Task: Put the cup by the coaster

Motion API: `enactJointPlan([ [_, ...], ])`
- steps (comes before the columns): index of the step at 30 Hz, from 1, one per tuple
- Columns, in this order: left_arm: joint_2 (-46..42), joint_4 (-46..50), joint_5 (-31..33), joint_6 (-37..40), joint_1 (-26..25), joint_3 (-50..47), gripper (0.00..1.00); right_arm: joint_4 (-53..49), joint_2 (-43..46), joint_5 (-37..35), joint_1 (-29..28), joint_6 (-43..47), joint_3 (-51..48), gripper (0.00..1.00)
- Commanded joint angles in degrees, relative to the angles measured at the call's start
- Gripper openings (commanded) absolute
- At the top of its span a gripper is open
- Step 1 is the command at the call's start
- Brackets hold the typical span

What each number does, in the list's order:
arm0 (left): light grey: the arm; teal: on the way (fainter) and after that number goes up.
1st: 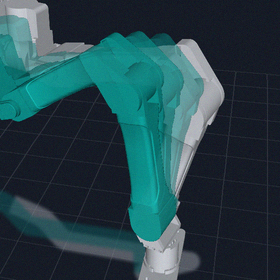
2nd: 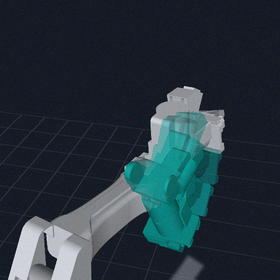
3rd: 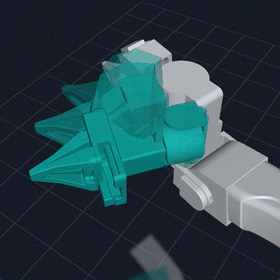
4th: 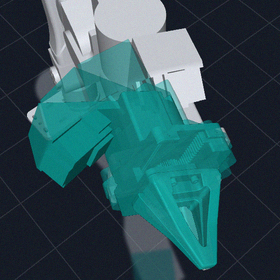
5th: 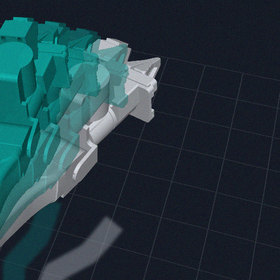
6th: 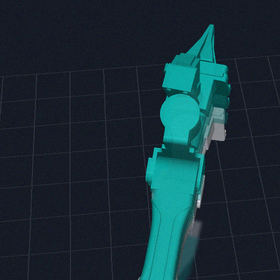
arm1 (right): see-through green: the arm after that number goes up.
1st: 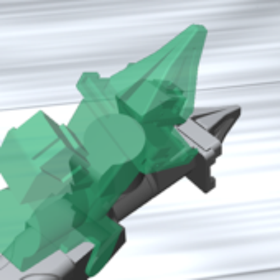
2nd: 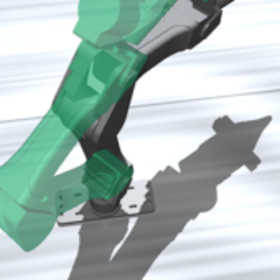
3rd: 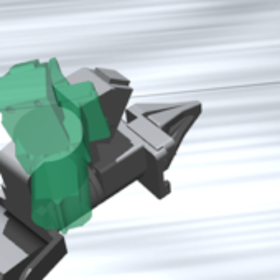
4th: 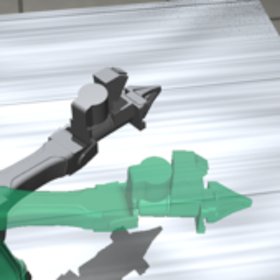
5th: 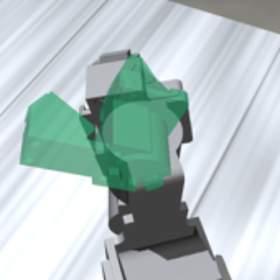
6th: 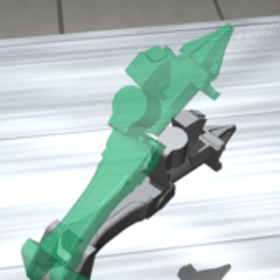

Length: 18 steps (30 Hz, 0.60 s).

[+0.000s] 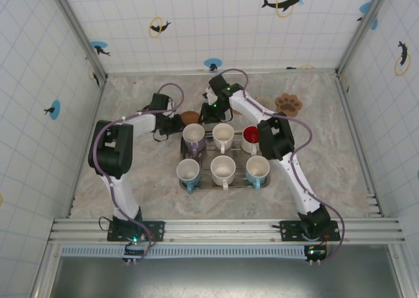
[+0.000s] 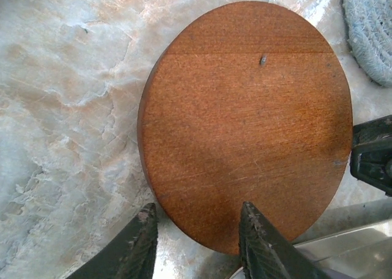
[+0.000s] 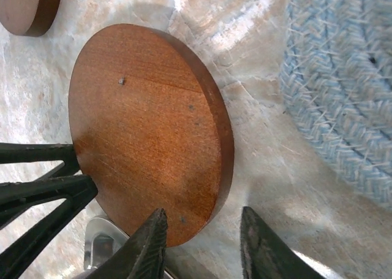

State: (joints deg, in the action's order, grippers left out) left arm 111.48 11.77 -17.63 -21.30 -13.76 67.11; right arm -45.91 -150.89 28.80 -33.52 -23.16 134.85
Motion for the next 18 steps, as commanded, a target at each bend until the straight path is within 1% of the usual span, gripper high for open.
enactJointPlan([
  [1, 2.4, -0.2, -1.4, -1.2, 0.2, -0.1, 0.36, -1.2, -1.4, 1.3, -1.1, 0.1, 2.5, 0.33],
  [6, 4.0, -0.9, -2.0, -2.0, 0.2, 1.4, 0.34, -0.6, -2.0, 2.0, -1.6, -0.6, 2.6, 0.28],
  [9, 5.4, -0.2, -1.6, -2.0, 0.3, 2.7, 0.33, 0.0, -2.3, 2.2, -1.6, -1.0, 2.8, 0.28],
  [10, 6.0, -0.2, -1.7, -2.0, 0.5, 4.9, 0.33, 0.3, -2.3, 2.2, -1.6, -1.2, 2.9, 0.28],
  [18, 9.0, 1.1, -1.8, -2.1, 0.8, 11.0, 0.31, 2.0, -3.4, 2.2, -1.2, -2.9, 4.3, 0.29],
])
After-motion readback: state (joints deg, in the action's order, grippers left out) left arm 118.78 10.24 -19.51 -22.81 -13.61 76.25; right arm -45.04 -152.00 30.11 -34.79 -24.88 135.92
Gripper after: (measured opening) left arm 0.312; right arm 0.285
